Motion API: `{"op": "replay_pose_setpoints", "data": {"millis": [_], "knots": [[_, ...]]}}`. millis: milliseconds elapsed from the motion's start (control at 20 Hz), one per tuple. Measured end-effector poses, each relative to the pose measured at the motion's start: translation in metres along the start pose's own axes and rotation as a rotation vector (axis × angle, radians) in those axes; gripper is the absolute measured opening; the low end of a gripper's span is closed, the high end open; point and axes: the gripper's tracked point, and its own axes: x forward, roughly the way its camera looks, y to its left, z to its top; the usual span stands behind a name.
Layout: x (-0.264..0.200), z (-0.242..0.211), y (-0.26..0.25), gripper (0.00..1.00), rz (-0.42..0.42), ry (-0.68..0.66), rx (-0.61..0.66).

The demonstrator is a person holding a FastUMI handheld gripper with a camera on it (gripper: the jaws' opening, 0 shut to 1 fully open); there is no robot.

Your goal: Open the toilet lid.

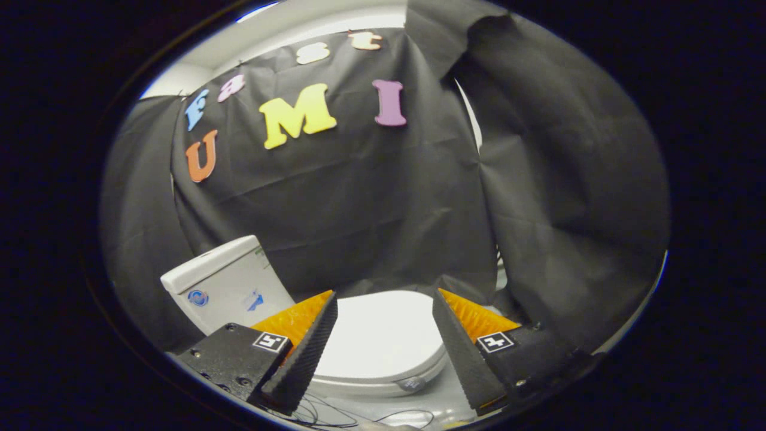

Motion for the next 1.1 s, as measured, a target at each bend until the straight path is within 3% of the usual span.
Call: {"op": "replay_pose_setpoints", "data": {"millis": [350, 850, 950, 1100], "knots": [[0.039, -0.084, -0.041, 0.99, 0.066, 0.159, 0.235], [0.063, -0.171, -0.074, 0.96, 0.027, 0.346, 0.646], [0.064, -0.183, -0.069, 0.93, 0.046, 0.380, 0.745], [0.065, -0.204, -0.066, 0.85, 0.042, 0.429, 0.761]]}}
